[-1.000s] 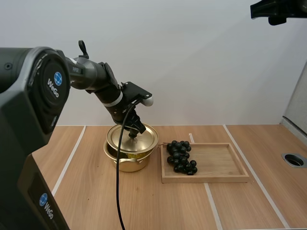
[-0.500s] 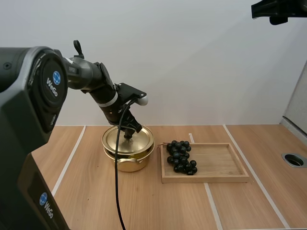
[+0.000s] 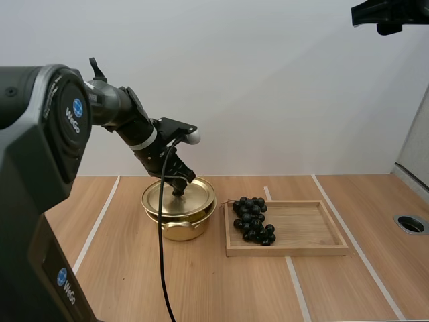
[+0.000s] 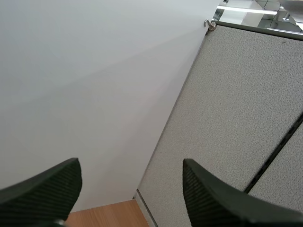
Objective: Open the pot, put the pineapple inside, and close it
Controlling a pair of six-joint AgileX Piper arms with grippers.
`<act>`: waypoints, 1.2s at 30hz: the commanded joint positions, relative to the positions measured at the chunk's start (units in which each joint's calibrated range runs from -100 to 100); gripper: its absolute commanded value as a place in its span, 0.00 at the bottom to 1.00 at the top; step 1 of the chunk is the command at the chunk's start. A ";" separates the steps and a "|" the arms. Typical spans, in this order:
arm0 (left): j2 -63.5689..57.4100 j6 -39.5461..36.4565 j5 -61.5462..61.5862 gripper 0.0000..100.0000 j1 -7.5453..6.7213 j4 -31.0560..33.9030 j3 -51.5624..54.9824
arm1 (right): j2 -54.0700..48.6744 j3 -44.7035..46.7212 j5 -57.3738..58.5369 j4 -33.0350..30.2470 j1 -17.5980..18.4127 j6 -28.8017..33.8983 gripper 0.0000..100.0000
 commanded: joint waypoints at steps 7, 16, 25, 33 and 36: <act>-0.08 1.45 0.91 0.00 -0.02 -1.57 0.04 | -0.69 -0.51 -0.08 -0.70 -0.18 -0.26 1.00; -0.08 1.63 -1.83 0.00 -0.11 -0.89 0.04 | -0.69 -0.51 -0.08 -0.70 -0.18 -0.26 1.00; 2.11 4.34 -8.81 0.02 -0.11 -1.36 5.79 | -0.69 -0.51 -0.08 -0.70 -0.18 -0.26 1.00; 2.23 4.65 -11.63 0.05 -0.11 -2.58 6.59 | -0.47 -0.51 -0.48 -0.26 -0.18 -0.26 1.00; 2.23 4.65 -11.30 0.22 -0.11 -2.58 6.59 | -0.47 -0.51 -0.48 -0.26 -0.18 -0.26 1.00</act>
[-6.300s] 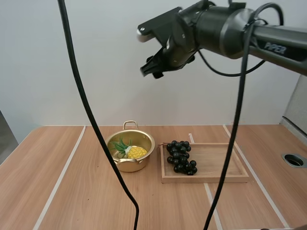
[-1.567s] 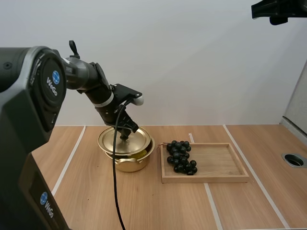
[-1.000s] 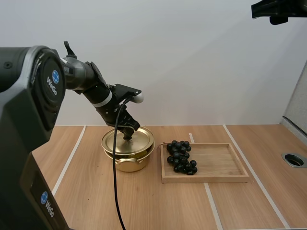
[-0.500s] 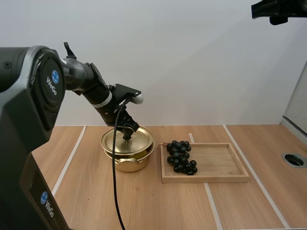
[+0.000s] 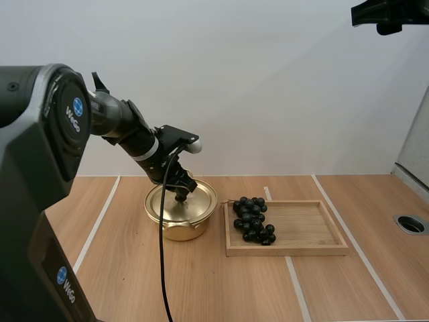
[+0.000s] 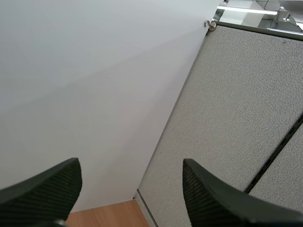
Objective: Open the pot, put the pineapple inside, and close it
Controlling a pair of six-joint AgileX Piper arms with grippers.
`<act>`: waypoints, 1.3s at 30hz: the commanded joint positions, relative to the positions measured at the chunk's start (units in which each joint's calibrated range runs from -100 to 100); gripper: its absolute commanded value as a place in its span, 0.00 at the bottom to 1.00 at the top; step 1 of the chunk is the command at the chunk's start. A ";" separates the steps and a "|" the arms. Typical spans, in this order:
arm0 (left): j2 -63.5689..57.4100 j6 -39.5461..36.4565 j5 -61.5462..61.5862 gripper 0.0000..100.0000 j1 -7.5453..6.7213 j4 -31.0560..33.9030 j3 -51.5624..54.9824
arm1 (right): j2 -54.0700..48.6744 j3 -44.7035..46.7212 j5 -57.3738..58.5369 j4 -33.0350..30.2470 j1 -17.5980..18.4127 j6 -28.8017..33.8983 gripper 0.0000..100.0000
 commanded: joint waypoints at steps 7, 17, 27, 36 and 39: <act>0.15 2.01 0.58 1.00 -0.11 1.06 0.80 | -0.47 -0.51 -1.44 -0.06 -0.18 -0.26 1.00; -10.69 1.55 3.25 1.00 -0.11 -2.54 -10.13 | -0.47 -0.51 -2.26 2.33 -0.18 -0.34 1.00; -27.98 -7.79 -35.93 1.00 -0.11 -4.70 -17.64 | -0.19 -0.51 -8.40 5.78 -0.18 -0.34 1.00; -42.75 -11.03 -51.65 1.00 -0.11 -4.70 -17.64 | 5.74 -0.37 -14.50 17.10 -0.18 -9.94 1.00; -46.22 -11.03 -49.07 1.00 -0.11 -4.70 -17.64 | 7.77 -0.37 -15.48 20.54 -0.18 -14.08 1.00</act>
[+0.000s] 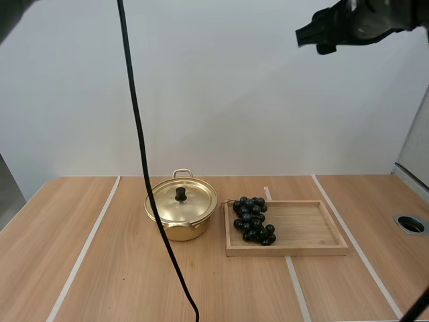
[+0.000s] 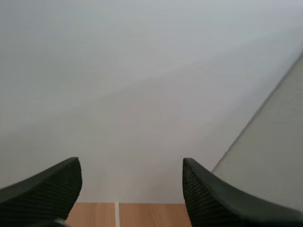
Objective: Open the pot, put the pineapple inside, and close it
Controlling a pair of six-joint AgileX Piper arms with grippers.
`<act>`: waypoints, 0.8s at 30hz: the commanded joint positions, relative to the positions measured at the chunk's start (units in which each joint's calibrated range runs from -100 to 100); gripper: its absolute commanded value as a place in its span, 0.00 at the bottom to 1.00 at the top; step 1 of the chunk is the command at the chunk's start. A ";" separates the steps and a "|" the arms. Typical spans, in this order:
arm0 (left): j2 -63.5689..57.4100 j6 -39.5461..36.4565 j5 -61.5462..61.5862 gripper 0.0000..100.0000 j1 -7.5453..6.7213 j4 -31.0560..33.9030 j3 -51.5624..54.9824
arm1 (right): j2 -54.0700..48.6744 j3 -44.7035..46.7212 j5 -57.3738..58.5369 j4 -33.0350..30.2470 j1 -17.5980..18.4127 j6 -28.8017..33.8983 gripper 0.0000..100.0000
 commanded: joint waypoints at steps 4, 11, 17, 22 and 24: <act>-6.28 -0.91 9.81 1.00 -0.11 -1.20 -0.39 | 1.85 -0.37 -1.49 3.78 -0.18 -3.38 1.00; -10.30 -2.77 17.08 1.00 -0.11 1.04 -0.39 | 2.02 -0.37 -5.81 4.06 -0.18 -2.17 0.61; -13.59 -6.82 25.01 0.97 -0.11 6.65 1.43 | 2.02 -0.37 -5.81 4.19 -0.18 1.32 0.00; -16.72 -7.97 25.48 0.49 -0.11 12.16 2.66 | 2.02 -0.37 -4.59 7.93 -0.18 0.61 0.00; -18.36 -10.68 25.48 0.27 -0.11 12.55 2.66 | 2.02 -0.37 -0.72 9.41 -0.18 0.61 0.00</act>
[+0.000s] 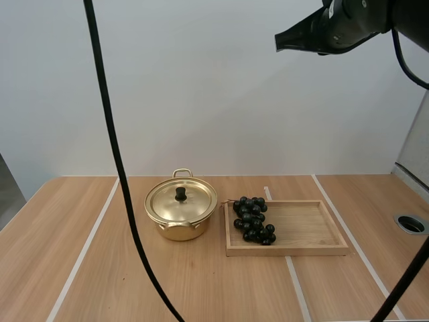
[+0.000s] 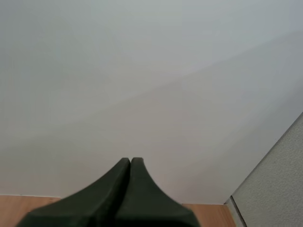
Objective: Open the pot, put the pineapple inside, and close it
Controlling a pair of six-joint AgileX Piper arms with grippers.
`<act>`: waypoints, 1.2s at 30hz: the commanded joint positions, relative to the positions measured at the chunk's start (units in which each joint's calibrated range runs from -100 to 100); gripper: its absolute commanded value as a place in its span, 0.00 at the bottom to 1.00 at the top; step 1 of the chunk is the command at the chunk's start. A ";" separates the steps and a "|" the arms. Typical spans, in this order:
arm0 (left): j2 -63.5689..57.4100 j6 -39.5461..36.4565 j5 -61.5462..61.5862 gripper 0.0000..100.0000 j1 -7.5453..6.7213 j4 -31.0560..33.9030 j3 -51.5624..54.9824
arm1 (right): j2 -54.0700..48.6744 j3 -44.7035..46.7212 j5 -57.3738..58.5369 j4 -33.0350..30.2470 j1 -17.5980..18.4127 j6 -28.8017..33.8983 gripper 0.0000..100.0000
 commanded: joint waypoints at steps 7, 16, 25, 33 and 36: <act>-9.34 -9.75 1.88 0.00 -0.11 1.32 0.15 | -0.48 -0.37 11.78 7.66 -0.18 -1.08 0.00; -19.45 -24.01 -6.92 0.00 -0.11 14.48 14.72 | -6.33 -0.37 -3.08 20.21 -0.18 -0.54 0.00; -32.19 -28.74 -18.37 0.00 -0.11 19.49 34.00 | -17.11 -0.37 -10.03 21.51 -0.18 0.30 0.00; -36.91 -31.54 -18.95 0.00 -0.11 19.49 40.09 | -25.76 7.79 -8.00 16.98 -0.18 -1.38 0.00; -37.22 -32.13 -18.94 0.00 -0.11 19.49 40.57 | -29.92 16.57 -7.60 14.93 -0.18 -2.53 0.00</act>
